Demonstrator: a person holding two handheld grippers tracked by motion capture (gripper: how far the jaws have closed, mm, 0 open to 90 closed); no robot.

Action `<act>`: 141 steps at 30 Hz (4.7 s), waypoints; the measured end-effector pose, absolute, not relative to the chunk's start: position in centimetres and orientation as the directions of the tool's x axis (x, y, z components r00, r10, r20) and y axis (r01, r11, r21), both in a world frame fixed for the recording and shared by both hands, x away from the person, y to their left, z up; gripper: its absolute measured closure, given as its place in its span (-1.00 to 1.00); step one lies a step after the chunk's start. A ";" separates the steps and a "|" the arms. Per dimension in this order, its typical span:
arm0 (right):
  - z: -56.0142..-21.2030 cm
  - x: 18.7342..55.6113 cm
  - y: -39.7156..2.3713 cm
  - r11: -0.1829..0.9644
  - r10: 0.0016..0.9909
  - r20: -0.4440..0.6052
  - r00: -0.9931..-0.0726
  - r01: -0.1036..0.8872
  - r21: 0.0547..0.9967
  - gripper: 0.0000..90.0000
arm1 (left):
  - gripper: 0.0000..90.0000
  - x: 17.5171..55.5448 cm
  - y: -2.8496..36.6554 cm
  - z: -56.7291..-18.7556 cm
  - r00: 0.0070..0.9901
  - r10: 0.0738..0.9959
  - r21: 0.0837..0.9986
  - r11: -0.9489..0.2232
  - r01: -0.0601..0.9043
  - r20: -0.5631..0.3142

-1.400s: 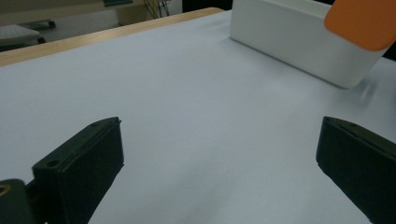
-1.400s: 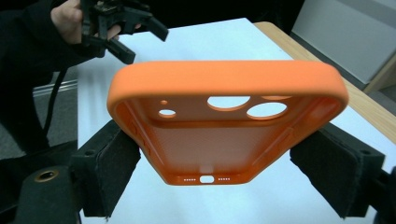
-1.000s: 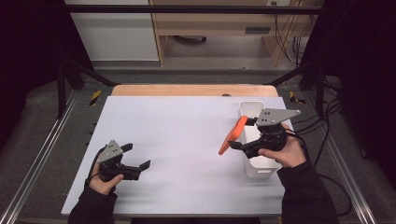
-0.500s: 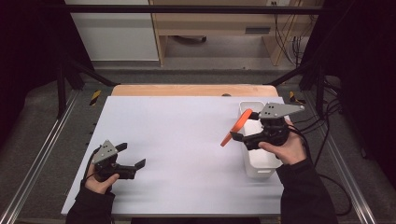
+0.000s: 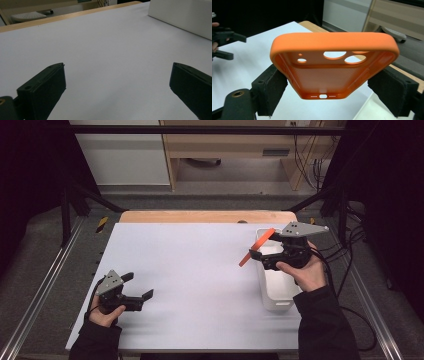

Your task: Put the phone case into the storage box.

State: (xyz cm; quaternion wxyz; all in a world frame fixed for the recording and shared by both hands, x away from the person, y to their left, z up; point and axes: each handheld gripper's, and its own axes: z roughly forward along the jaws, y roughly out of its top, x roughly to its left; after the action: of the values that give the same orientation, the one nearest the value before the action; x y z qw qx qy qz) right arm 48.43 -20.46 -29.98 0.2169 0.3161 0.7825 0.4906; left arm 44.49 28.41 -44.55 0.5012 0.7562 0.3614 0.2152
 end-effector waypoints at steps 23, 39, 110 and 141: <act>-29.1 50.9 -22.0 0.251 0.839 -0.031 -0.543 0.335 0.908 -0.64 | -1.00 44.7 28.0 -45.0 0.660 0.751 0.909 -0.255 0.330 -0.029; -29.3 53.4 -22.9 0.204 0.916 -0.027 -0.401 0.405 0.891 -0.64 | -1.00 44.8 27.9 -45.1 0.671 0.741 0.907 -0.265 0.327 -0.025; -37.8 62.0 -21.6 0.093 0.992 -0.020 -0.122 0.629 0.772 -0.65 | -1.00 45.0 27.5 -45.3 0.693 0.721 0.907 -0.283 0.313 -0.015; -39.1 62.9 -21.6 0.078 0.995 -0.021 -0.096 0.647 0.758 -0.66 | -1.00 45.0 27.4 -45.4 0.699 0.715 0.903 -0.295 0.314 -0.010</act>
State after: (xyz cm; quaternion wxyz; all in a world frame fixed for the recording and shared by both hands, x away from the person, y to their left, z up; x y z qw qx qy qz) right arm 62.90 -21.64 -39.12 0.2874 0.6077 0.6758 0.3025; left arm 45.02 27.35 -45.44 0.4936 0.7784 0.3303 0.2032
